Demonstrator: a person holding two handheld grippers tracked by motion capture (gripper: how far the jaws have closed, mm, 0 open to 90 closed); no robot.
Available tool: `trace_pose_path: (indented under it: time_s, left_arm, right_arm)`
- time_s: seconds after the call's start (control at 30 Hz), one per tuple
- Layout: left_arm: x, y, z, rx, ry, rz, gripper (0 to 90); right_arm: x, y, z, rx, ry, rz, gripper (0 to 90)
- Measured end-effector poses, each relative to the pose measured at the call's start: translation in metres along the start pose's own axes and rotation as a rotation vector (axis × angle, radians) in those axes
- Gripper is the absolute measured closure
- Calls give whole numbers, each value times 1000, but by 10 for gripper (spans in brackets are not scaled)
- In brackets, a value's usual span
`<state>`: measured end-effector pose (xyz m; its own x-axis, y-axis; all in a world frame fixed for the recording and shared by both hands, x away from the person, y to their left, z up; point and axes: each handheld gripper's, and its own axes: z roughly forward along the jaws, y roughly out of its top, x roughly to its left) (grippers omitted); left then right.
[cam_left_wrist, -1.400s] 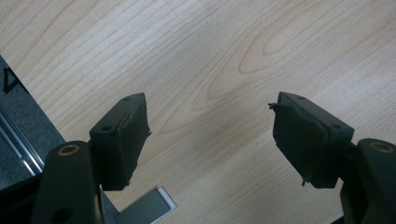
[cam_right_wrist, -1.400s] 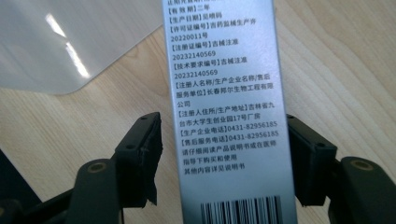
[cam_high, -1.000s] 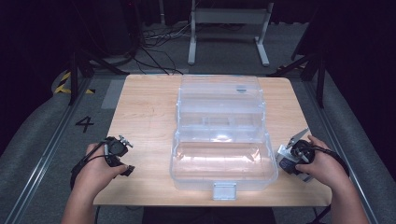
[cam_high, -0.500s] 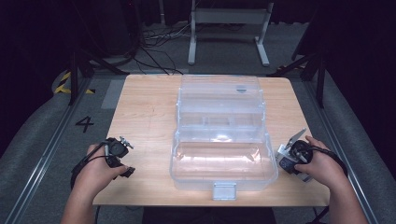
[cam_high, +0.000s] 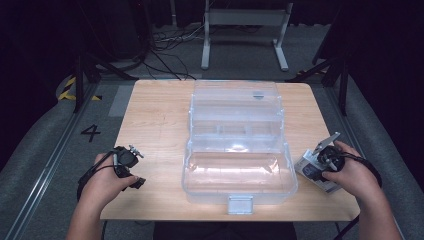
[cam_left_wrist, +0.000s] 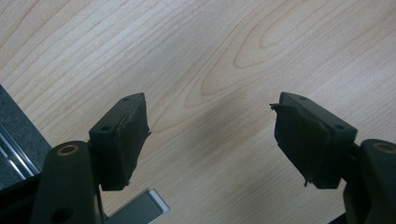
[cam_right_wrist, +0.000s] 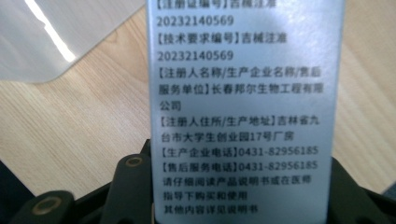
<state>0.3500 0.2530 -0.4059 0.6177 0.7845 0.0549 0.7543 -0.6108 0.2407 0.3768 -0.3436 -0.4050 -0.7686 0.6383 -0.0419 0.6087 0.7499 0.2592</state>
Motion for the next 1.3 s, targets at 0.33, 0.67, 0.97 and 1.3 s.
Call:
trace_pose_path:
  time_s: [0.33, 0.67, 0.97, 1.3]
  left_arm:
    - [2, 2, 3, -5, 0, -6, 251]
    - [3, 2, 2, -25, -10, -3, 238]
    - [2, 2, 6, -16, -21, -4, 233]
    - [2, 3, 11, 4, -39, 17, 222]
  right_arm:
    - [-5, 7, -33, -18, -21, -5, 557]
    - [-5, 16, -60, -26, -18, 18, 558]
    - [3, 27, -77, -34, -37, -10, 559]
    - [20, 46, -94, -47, -46, -67, 559]
